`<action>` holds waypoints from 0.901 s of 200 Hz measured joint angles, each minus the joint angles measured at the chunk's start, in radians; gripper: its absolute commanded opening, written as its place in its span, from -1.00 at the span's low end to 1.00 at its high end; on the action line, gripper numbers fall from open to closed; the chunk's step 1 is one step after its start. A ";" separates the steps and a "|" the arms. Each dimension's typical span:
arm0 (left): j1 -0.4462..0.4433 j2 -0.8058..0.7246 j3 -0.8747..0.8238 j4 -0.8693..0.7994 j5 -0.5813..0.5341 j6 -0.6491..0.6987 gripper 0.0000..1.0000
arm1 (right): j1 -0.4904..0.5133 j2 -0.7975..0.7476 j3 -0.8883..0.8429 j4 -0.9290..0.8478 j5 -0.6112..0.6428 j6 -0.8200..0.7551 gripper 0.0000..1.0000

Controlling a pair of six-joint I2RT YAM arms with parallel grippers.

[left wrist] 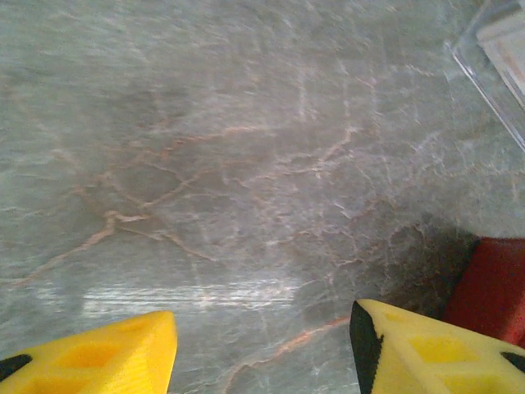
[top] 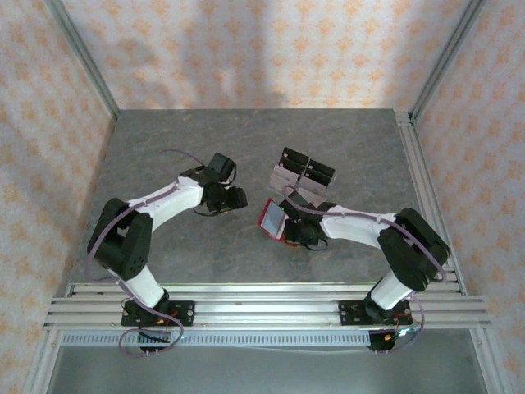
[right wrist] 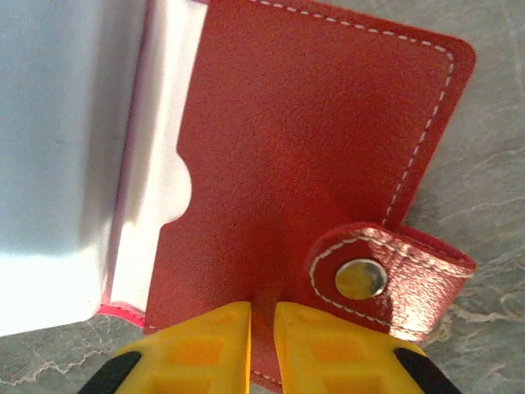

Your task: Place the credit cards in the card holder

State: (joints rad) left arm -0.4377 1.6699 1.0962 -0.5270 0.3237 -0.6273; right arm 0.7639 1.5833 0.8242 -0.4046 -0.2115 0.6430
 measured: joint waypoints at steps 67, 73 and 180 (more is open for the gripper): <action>-0.069 0.085 0.080 0.044 0.066 0.008 0.17 | -0.017 -0.008 -0.019 0.024 -0.022 -0.001 -0.69; -0.069 0.094 0.089 0.047 0.066 0.008 0.16 | -0.019 -0.009 -0.021 0.027 -0.025 -0.002 -0.69; -0.074 0.179 0.107 0.124 0.136 -0.011 -0.29 | -0.032 -0.016 -0.038 0.050 -0.047 -0.012 -0.69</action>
State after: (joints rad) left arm -0.5117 1.8488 1.2034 -0.4034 0.4599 -0.6380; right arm 0.7319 1.5673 0.7860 -0.3546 -0.2588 0.6308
